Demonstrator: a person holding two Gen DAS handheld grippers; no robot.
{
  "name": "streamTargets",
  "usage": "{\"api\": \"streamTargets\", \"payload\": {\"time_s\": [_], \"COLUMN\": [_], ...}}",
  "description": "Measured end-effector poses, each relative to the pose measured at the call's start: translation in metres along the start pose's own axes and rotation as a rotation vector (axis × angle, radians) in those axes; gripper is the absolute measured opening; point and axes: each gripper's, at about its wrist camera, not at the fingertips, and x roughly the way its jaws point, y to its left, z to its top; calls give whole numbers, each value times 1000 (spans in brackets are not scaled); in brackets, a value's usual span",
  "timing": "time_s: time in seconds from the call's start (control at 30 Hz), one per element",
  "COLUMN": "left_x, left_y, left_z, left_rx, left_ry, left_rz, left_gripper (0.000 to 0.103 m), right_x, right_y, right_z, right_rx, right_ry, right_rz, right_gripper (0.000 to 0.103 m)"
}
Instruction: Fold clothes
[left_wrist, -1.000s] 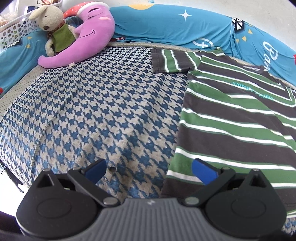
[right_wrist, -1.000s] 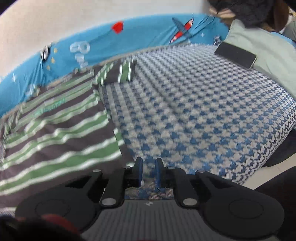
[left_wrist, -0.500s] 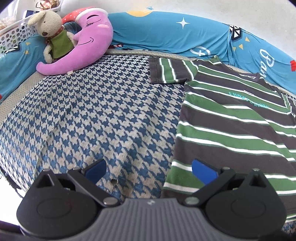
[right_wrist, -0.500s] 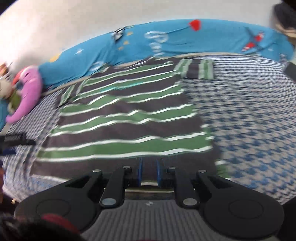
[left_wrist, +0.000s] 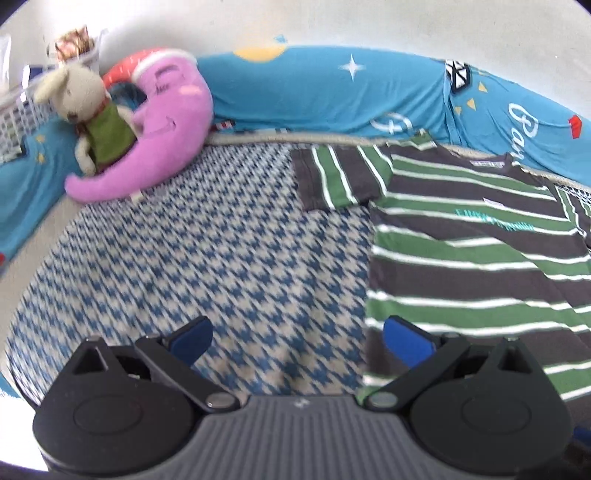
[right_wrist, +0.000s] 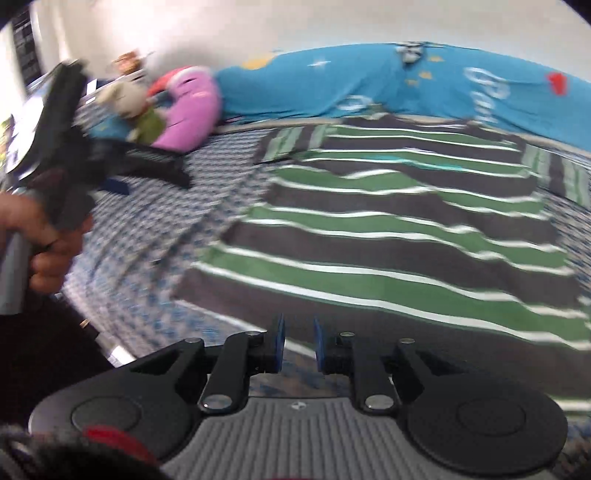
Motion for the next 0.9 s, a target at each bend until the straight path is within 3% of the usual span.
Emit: {"api": "streamTargets", "payload": {"time_s": [0.1,0.27,0.33,0.53,0.9], "left_x": [4,9,9,12,8], "left_y": [8,18,20,29,46], "left_z": [-3,-7,-7,-7,-7], "left_rx": [-35,-88,-97,-151,-204], "left_ry": [3,40,39,62,45], "left_rz": [17,-39,-42,-63,-25], "left_gripper": [103,103,103,103,103], "right_x": [17,39,44,57,84], "right_y": [21,53,62,79,100], "right_z": [1,4,5,10,7], "right_rx": [-47,-155,-199,-314,-479], "right_ry": [24,44,45,39,37], "right_rz": [42,67,70,66,14], "right_gripper": [17,18,25,29,37]}}
